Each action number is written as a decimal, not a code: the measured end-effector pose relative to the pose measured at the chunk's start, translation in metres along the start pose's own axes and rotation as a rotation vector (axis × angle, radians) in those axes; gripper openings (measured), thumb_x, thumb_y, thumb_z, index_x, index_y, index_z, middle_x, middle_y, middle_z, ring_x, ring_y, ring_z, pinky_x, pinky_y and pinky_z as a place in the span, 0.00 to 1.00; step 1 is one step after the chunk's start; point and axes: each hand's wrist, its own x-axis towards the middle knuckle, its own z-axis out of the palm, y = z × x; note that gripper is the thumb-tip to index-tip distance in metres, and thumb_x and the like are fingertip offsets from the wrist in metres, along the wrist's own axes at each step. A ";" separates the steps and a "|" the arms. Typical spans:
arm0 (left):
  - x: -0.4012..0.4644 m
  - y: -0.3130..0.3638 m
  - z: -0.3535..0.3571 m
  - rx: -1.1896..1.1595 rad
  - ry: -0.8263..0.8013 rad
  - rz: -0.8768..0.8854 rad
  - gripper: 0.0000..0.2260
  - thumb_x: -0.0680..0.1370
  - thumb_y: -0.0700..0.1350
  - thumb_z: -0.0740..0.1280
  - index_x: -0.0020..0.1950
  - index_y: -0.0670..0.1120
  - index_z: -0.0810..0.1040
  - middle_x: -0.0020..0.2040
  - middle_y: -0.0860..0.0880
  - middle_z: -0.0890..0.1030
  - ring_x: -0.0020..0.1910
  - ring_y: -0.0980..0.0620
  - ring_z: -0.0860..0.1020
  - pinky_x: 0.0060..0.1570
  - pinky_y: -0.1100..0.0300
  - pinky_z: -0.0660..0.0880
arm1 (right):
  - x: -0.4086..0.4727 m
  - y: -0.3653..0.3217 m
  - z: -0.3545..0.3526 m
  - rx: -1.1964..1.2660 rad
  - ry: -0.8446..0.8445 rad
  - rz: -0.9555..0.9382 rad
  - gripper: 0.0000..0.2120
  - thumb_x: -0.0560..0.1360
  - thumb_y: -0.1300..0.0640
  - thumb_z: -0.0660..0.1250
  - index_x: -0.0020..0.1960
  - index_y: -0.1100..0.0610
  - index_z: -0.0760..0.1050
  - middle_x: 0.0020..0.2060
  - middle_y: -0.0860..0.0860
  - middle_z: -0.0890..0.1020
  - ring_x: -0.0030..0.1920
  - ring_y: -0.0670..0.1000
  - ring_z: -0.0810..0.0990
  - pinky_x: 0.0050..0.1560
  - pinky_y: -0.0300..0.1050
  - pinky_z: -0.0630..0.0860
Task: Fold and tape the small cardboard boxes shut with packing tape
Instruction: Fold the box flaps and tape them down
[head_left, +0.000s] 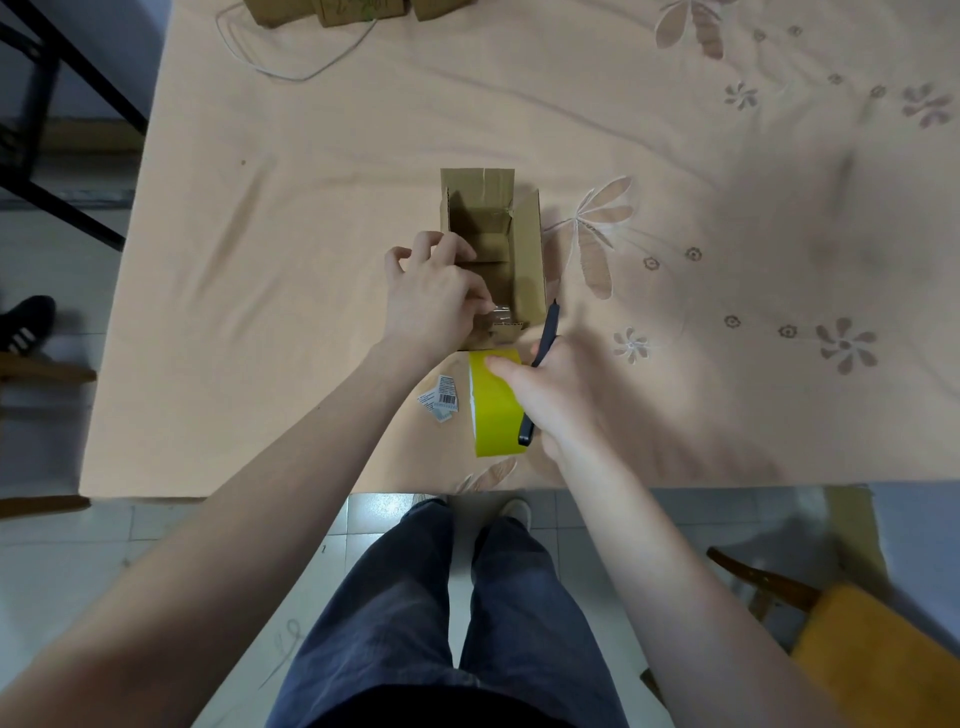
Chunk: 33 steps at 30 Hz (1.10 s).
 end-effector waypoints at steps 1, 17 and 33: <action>0.000 0.000 0.001 0.001 0.002 0.006 0.06 0.75 0.51 0.67 0.44 0.56 0.84 0.62 0.55 0.72 0.66 0.49 0.63 0.61 0.48 0.56 | 0.000 0.001 0.000 0.001 0.001 0.002 0.17 0.70 0.52 0.74 0.48 0.54 0.66 0.39 0.46 0.71 0.39 0.44 0.72 0.34 0.39 0.67; -0.024 -0.025 -0.032 -0.278 -0.146 0.335 0.31 0.61 0.32 0.54 0.56 0.55 0.81 0.60 0.59 0.76 0.62 0.53 0.67 0.55 0.57 0.56 | -0.002 0.009 0.000 0.066 -0.011 0.006 0.18 0.69 0.55 0.74 0.51 0.56 0.68 0.43 0.50 0.74 0.48 0.53 0.76 0.49 0.48 0.74; -0.047 -0.042 0.000 0.092 -0.039 0.374 0.32 0.67 0.49 0.73 0.70 0.60 0.69 0.74 0.46 0.63 0.73 0.42 0.59 0.63 0.43 0.59 | 0.004 0.007 -0.001 0.072 -0.015 -0.021 0.17 0.70 0.55 0.74 0.50 0.60 0.69 0.40 0.51 0.74 0.44 0.53 0.77 0.42 0.43 0.72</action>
